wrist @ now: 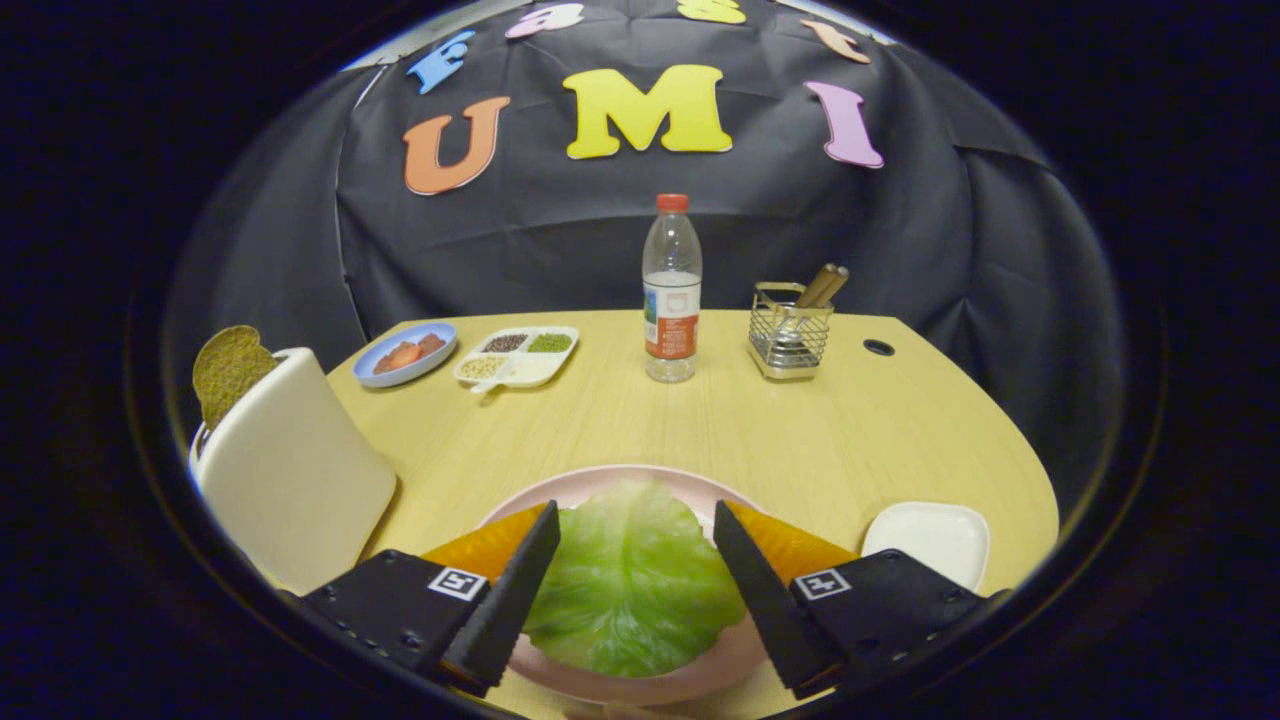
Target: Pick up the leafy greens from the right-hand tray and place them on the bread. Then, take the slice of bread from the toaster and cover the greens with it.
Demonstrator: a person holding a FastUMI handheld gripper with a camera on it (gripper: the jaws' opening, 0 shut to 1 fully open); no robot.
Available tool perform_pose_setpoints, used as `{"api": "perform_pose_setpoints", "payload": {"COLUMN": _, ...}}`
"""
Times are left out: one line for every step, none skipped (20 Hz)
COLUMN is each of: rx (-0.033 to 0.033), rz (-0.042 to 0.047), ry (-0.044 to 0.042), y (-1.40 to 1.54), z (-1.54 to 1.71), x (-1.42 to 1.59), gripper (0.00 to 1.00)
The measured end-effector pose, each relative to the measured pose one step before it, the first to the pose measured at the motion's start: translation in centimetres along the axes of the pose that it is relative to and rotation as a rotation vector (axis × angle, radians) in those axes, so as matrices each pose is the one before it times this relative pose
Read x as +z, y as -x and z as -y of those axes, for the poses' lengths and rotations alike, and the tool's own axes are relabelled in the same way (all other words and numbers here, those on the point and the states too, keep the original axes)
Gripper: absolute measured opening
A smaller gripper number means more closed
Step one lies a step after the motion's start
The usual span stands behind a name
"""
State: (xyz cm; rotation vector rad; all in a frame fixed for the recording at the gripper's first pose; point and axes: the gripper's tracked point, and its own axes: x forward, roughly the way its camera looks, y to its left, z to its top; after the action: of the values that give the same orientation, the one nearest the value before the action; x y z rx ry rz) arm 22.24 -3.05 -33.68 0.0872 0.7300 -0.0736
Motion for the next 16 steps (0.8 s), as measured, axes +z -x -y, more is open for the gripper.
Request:
{"api": "perform_pose_setpoints", "payload": {"rx": -0.00737, "rz": -0.00335, "ry": -0.00812, "y": 0.651, "z": 0.385, "x": -0.204, "gripper": 0.99}}
{"api": "perform_pose_setpoints", "payload": {"rx": -0.00687, "rz": -0.00325, "ry": -0.00846, "y": 0.711, "z": 0.176, "x": -0.105, "gripper": 0.97}}
{"api": "perform_pose_setpoints", "payload": {"rx": -0.01246, "rz": -0.00467, "ry": -0.00813, "y": 0.738, "z": 0.183, "x": -0.186, "gripper": 0.96}}
{"api": "perform_pose_setpoints", "payload": {"rx": -0.02474, "rz": -0.00801, "ry": -0.00384, "y": 0.863, "z": 0.342, "x": -0.047, "gripper": 0.97}}
{"api": "perform_pose_setpoints", "payload": {"rx": -0.02383, "rz": -0.00242, "ry": 0.00094, "y": 1.040, "z": 0.292, "x": 0.165, "gripper": 0.97}}
{"api": "perform_pose_setpoints", "payload": {"rx": 0.00022, "rz": 0.00849, "ry": -0.00192, "y": 1.117, "z": -0.339, "x": 0.344, "gripper": 0.97}}
{"api": "perform_pose_setpoints", "payload": {"rx": 0.01071, "rz": 0.01731, "ry": -0.00773, "y": 1.086, "z": -0.590, "x": 0.514, "gripper": 0.97}}
{"api": "perform_pose_setpoints", "payload": {"rx": 0.00752, "rz": 0.02280, "ry": -0.01447, "y": 1.144, "z": -0.488, "x": 0.658, "gripper": 0.97}}
{"api": "perform_pose_setpoints", "payload": {"rx": 0.00642, "rz": 0.01986, "ry": -0.01838, "y": 1.089, "z": -0.483, "x": 0.445, "gripper": 0.97}}
{"api": "perform_pose_setpoints", "payload": {"rx": 0.00861, "rz": 0.01613, "ry": -0.01705, "y": 1.039, "z": -0.623, "x": 0.437, "gripper": 0.97}}
{"api": "perform_pose_setpoints", "payload": {"rx": 0.01106, "rz": 0.01407, "ry": -0.01530, "y": 1.071, "z": -0.747, "x": 0.360, "gripper": 0.96}}
{"api": "perform_pose_setpoints", "payload": {"rx": 0.01284, "rz": 0.01093, "ry": -0.00820, "y": 1.003, "z": -0.870, "x": 0.330, "gripper": 0.96}}
{"api": "perform_pose_setpoints", "payload": {"rx": 0.00800, "rz": 0.01522, "ry": -0.00391, "y": 1.051, "z": -0.755, "x": 0.519, "gripper": 0.96}}
{"api": "perform_pose_setpoints", "payload": {"rx": 0.00451, "rz": 0.02307, "ry": 0.00018, "y": 0.909, "z": -0.778, "x": 0.725, "gripper": 0.96}}
{"api": "perform_pose_setpoints", "payload": {"rx": -0.00156, "rz": 0.02514, "ry": 0.00566, "y": 0.802, "z": -0.750, "x": 0.720, "gripper": 0.97}}
{"api": "perform_pose_setpoints", "payload": {"rx": -0.00042, "rz": 0.02380, "ry": 0.01114, "y": 0.718, "z": -0.900, "x": 0.764, "gripper": 0.96}}
